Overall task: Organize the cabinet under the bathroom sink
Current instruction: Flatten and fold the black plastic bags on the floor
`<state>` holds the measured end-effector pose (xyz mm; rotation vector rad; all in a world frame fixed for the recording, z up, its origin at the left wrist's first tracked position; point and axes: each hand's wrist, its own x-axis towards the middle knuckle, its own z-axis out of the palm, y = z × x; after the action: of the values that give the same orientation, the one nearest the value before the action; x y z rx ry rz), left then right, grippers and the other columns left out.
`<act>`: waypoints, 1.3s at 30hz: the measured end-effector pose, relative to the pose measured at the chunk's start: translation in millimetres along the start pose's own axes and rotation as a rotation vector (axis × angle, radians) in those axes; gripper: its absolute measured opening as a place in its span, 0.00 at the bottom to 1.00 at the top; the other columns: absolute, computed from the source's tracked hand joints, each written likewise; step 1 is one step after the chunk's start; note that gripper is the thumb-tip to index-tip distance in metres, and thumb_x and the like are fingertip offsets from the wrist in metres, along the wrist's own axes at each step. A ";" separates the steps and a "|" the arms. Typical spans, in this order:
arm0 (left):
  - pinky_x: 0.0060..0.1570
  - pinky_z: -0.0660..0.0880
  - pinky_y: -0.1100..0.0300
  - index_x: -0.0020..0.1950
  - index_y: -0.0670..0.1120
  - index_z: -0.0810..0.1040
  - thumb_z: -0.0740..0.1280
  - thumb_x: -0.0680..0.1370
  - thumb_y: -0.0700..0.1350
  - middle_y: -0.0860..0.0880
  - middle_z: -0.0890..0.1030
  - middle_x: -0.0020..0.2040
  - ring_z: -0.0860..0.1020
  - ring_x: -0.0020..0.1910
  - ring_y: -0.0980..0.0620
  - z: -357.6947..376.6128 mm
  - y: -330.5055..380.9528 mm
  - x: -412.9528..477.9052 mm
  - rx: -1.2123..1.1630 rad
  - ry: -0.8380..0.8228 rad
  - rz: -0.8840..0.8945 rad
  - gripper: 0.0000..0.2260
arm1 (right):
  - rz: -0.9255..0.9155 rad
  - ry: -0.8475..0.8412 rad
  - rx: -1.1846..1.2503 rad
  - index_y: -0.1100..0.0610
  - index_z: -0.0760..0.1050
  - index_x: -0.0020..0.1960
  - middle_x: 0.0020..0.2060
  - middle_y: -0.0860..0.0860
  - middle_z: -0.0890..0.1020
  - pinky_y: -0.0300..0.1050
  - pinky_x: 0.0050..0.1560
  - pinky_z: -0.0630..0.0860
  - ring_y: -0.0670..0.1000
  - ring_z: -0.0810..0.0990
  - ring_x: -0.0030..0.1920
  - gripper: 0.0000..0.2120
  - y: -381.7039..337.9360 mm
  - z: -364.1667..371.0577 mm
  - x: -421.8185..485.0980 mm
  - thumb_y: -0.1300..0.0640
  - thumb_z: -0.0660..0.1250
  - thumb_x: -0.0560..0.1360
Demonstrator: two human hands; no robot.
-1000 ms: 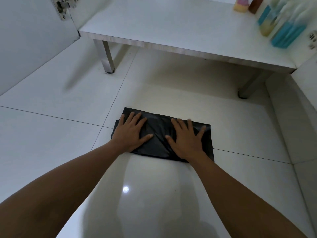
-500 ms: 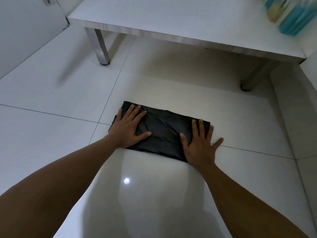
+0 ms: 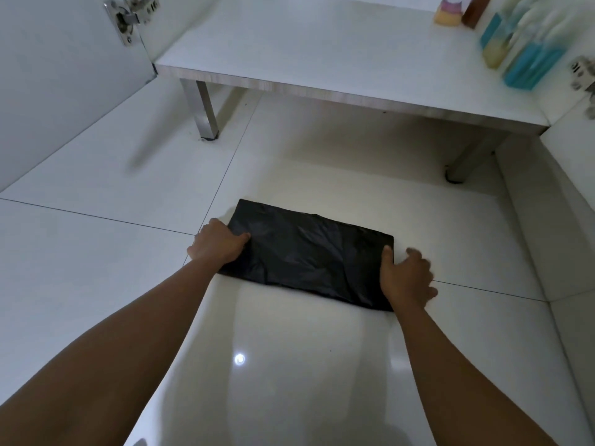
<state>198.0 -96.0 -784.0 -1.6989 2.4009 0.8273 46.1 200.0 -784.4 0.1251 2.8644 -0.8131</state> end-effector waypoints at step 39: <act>0.53 0.79 0.52 0.60 0.39 0.80 0.77 0.72 0.38 0.42 0.84 0.54 0.83 0.48 0.44 -43.6 19.2 14.3 -0.628 -0.346 -0.032 0.18 | 0.171 -0.485 0.755 0.55 0.69 0.67 0.55 0.57 0.81 0.56 0.53 0.82 0.58 0.83 0.51 0.25 -45.6 -36.8 28.5 0.68 0.71 0.73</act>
<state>185.6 -124.2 -745.0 -1.5633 1.9891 1.8396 7.7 181.7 -735.2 0.2178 1.9561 -1.5807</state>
